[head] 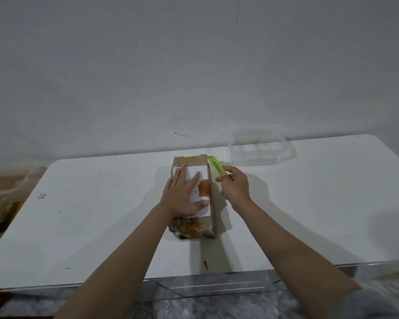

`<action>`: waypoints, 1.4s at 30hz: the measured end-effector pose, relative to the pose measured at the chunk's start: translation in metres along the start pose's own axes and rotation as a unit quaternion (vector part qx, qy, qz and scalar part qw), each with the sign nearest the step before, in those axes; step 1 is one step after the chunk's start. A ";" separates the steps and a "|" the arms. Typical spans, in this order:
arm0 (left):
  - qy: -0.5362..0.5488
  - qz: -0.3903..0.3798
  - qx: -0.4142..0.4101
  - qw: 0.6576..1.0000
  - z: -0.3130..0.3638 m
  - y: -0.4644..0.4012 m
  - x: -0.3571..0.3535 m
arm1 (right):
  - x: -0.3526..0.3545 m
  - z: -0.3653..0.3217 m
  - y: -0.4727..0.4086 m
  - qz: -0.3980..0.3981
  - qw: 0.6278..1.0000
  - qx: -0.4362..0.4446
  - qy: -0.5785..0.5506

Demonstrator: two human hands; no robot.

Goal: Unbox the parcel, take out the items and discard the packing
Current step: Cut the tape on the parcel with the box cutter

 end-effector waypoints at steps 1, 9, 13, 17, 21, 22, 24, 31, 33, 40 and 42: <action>0.002 0.002 0.002 1.000 0.000 0.000 0.000 | 0.000 0.001 0.001 -0.007 1.000 0.003 0.003; -0.001 0.008 0.010 1.000 0.001 -0.002 -0.001 | 0.009 0.003 0.007 -0.041 0.999 0.013 -0.002; -0.004 0.003 0.011 1.000 0.002 -0.002 0.000 | 0.015 0.009 0.013 -0.067 0.997 0.026 0.030; 0.002 0.002 0.013 1.000 0.003 -0.002 0.001 | 0.021 0.014 0.022 -0.084 0.995 0.036 0.044; 0.000 0.001 0.013 1.000 0.004 -0.001 0.002 | 0.030 0.017 0.031 -0.093 0.994 0.032 0.043; 0.000 0.002 0.013 1.000 0.004 0.000 0.002 | 0.033 0.018 0.033 -0.095 0.994 0.030 0.043; 0.002 0.004 0.014 1.000 0.004 0.000 0.003 | 0.038 0.021 0.037 -0.100 0.993 0.026 0.049; -0.006 0.007 0.018 1.000 0.005 -0.002 0.002 | 0.055 0.027 0.054 -0.133 0.989 0.014 0.059; -0.010 0.006 0.017 1.000 0.006 -0.002 0.002 | 0.055 0.027 0.058 -0.147 0.987 0.013 0.068; -0.021 0.009 0.016 1.000 0.006 -0.004 0.001 | 0.054 0.028 0.067 -0.152 0.986 0.009 0.072; -0.021 0.010 0.016 1.000 0.006 -0.004 0.002 | 0.056 0.028 0.068 -0.151 0.986 0.010 0.072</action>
Point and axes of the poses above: each hand's wrist, its own y-axis away from the middle knuckle, its own x-axis out of the back of the hand, z = x × y, the point moved 4 cm from there along -y, towards the middle knuckle, and after that the axes turned 2 degrees about -y, right-handed, at the moved point
